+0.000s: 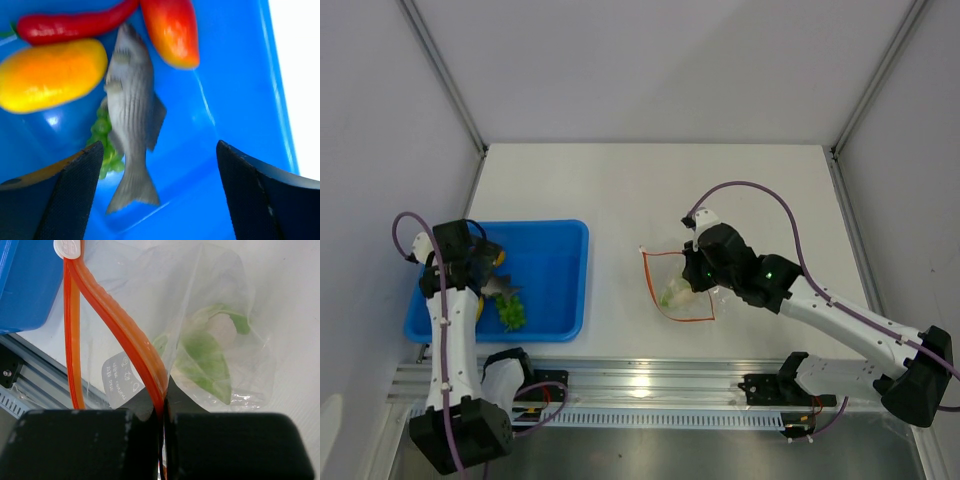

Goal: Place the food in the zip-top bag and seal the zipper
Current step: Pick up the fake fruit from the bin.

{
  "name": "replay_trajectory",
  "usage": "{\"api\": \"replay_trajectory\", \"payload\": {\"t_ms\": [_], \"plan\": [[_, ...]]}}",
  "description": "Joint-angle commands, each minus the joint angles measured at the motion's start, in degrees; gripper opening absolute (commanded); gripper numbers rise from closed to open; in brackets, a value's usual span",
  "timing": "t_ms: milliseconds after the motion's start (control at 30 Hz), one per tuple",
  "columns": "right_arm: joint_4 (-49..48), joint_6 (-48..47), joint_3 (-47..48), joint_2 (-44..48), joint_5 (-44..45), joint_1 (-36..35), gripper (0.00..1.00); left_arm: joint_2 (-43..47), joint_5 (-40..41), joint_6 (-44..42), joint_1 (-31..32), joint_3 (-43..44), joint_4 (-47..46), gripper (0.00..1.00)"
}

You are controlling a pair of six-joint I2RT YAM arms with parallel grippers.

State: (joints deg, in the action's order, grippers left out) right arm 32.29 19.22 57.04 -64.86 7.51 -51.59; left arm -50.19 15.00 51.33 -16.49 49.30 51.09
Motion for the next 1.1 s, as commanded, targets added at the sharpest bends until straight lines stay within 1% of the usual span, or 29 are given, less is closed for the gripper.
{"api": "replay_trajectory", "payload": {"t_ms": [0,67,133,200,367,533,633,767,867,1067], "plan": [[-1.00,-0.15,0.53,0.88,-0.57,-0.17,0.00,-2.36,0.83,-2.02,-4.93,2.65,-5.37,0.91],[-1.27,-0.15,0.27,0.79,-0.56,0.00,0.00,-4.46,-0.58,-2.11,-6.79,1.68,-7.66,0.89],[-1.71,-0.06,-0.08,0.79,-0.65,0.00,0.00,-6.31,-3.13,-1.85,-9.25,0.81,-10.47,0.85],[-2.41,-0.24,-0.61,0.53,-1.00,0.18,0.00,-9.73,-4.45,-0.45,-10.57,1.06,-11.01,0.84],[-4.25,-0.85,-1.31,-0.62,-2.50,0.88,0.00,-15.45,-4.20,3.15,-10.67,1.68,-15.22,0.83],[-4.52,-1.73,-1.40,-1.76,-3.29,1.67,0.00,-22.38,-3.23,6.41,-10.67,3.00,-16.28,0.86],[-4.70,-2.35,-1.75,-1.59,-3.55,2.46,0.00,-25.73,-4.54,6.50,-10.67,4.14,-17.25,0.87],[-5.31,-2.44,-2.45,-1.41,-4.43,4.21,0.00,-30.30,-4.28,6.50,-10.67,5.63,-18.22,0.89],[-5.22,-2.35,-2.46,-1.41,-4.96,4.66,0.00,-33.38,-3.93,6.32,-10.75,6.95,-19.27,0.90],[-5.22,-2.26,-2.89,-0.79,-5.05,5.10,0.00,-38.91,-5.69,7.29,-10.84,7.91,-20.68,0.92]]}}
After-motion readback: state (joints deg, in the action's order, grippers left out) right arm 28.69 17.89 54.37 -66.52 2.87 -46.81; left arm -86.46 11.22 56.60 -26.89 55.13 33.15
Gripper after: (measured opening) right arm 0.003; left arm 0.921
